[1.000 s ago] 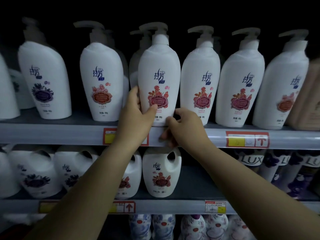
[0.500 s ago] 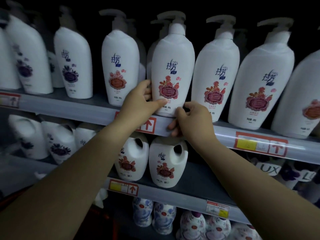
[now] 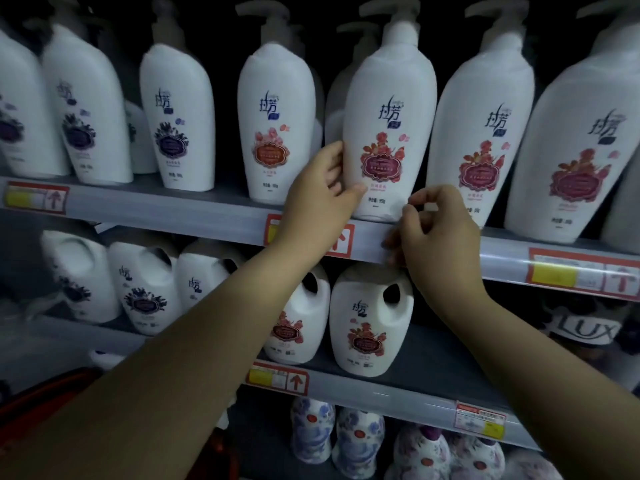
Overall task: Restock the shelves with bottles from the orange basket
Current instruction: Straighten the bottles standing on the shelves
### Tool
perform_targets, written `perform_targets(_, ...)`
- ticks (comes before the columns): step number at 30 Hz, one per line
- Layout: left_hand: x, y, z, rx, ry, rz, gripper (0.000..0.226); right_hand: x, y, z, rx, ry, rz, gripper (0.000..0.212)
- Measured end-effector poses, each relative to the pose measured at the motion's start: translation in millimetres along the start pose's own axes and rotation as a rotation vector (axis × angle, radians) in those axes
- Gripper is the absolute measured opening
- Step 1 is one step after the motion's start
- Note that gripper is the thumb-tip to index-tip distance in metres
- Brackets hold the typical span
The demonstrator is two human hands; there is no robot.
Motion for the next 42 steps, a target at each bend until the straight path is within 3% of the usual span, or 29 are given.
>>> perform_targets(4, 7, 35, 2, 0.116, -0.103, -0.04, 0.036, -24, -15, 7, -0.044, 0.116, 0.029, 0.017)
perform_targets(7, 3, 72, -4, 0.293, -0.183, -0.042, 0.042, -51, -44, 14, -0.018, 0.242, -0.002, 0.01)
perform_targets(9, -5, 88, -14, 0.341, -0.169, -0.119, 0.054, -60, -69, 16, -0.045, 0.237, -0.005, 0.016)
perform_targets(13, -28, 96, -40, 0.186, 0.032, -0.224, 0.077, -56, -118, 16, -0.219, 0.082, 0.116, 0.038)
perform_targets(16, -29, 93, -48, 0.094, 0.066, -0.259, 0.065, -53, -133, 13, -0.254, 0.032, 0.167, 0.043)
perform_targets(19, -32, 96, -50, 0.085, 0.092, -0.281, 0.06, -52, -134, 7, -0.237, -0.009, 0.181, 0.034)
perform_targets(22, -32, 97, -49, 0.045, 0.13, -0.262, 0.06, -50, -131, 9, -0.193, -0.018, 0.177, 0.043)
perform_targets(25, -29, 95, -46, -0.003, 0.118, -0.252, 0.057, -49, -126, 16, -0.142, -0.026, 0.136, 0.051)
perform_targets(27, -31, 94, -47, -0.017, 0.096, -0.259, 0.041, -47, -123, 20, -0.121, -0.034, 0.14, 0.055)
perform_targets(30, -31, 94, -48, -0.009, 0.056, -0.252, 0.03, -45, -117, 23, -0.067, -0.031, 0.143, 0.049)
perform_targets(42, -30, 95, -45, -0.104, -0.018, -0.179, 0.034, -39, -115, 31, -0.003, -0.059, 0.127, 0.057)
Point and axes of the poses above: each hand's wrist, its own z-axis away from the middle knuckle, its own y-axis out of the back of the hand, x = y × z, the point moved 7 cm from there along -z, towards the middle knuckle, and after that the axes turned 10 degrees about x, right-handed, at the moved point
